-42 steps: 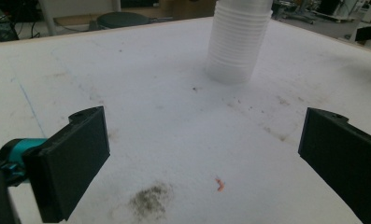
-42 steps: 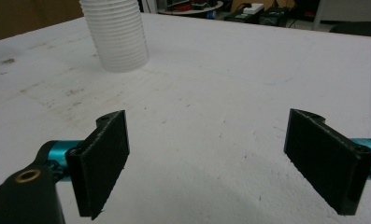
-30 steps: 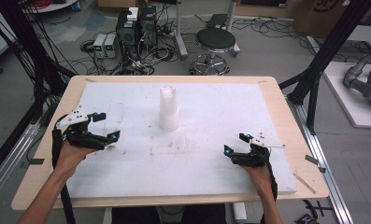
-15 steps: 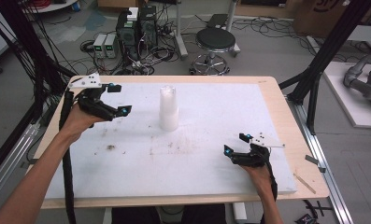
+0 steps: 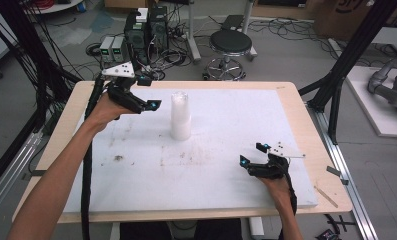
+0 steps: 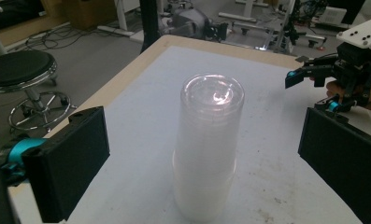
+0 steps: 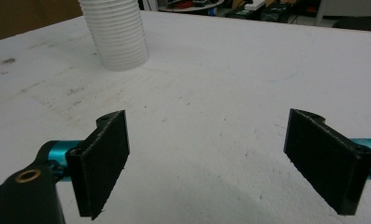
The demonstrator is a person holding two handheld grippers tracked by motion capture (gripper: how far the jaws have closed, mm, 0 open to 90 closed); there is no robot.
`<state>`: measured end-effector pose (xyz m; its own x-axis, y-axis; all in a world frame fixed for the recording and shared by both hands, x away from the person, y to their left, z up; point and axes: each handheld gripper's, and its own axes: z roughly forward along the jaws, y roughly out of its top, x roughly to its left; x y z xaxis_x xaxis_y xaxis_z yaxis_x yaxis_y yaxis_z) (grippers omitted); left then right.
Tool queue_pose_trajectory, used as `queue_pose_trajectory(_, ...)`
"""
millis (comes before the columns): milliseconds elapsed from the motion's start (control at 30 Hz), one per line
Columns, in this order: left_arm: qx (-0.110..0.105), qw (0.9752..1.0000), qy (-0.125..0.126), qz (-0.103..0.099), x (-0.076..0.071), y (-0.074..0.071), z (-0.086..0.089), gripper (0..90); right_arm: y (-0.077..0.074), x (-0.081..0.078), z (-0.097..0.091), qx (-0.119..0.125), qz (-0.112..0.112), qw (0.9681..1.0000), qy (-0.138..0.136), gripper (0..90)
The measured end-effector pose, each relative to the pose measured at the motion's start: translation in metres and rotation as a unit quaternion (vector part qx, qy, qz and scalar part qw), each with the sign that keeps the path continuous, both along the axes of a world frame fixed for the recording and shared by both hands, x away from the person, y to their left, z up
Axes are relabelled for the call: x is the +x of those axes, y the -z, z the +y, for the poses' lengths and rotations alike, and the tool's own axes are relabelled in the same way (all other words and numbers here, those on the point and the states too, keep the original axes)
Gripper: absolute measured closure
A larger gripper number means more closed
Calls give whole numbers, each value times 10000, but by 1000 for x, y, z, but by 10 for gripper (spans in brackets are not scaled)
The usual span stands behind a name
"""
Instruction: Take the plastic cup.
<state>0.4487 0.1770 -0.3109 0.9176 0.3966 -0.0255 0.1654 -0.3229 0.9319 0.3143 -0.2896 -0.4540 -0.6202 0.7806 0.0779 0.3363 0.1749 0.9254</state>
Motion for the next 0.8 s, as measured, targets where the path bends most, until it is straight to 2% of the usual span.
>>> queue_pose_trajectory(167, 220, 9996, 148, 124, 13, 1, -20, 19, 0, 0, 0, -12, -1, 10000, -1, 141)
queue_pose_trajectory(367, 568, 9977, 292, 208, 25, 4, -40, 19, 0, 1, 0, -2, -3, 10000, -5, 142)
queue_pose_trajectory(567, 1083, 9929, 418, 256, 32, 10, -57, 19, 0, 0, 0, -13, -2, 10000, -8, 141)
queue_pose_trajectory(800, 1437, 9879, 432, 385, 36, 16, -69, 19, 0, 0, 0, -16, -19, 10000, -1, 142)
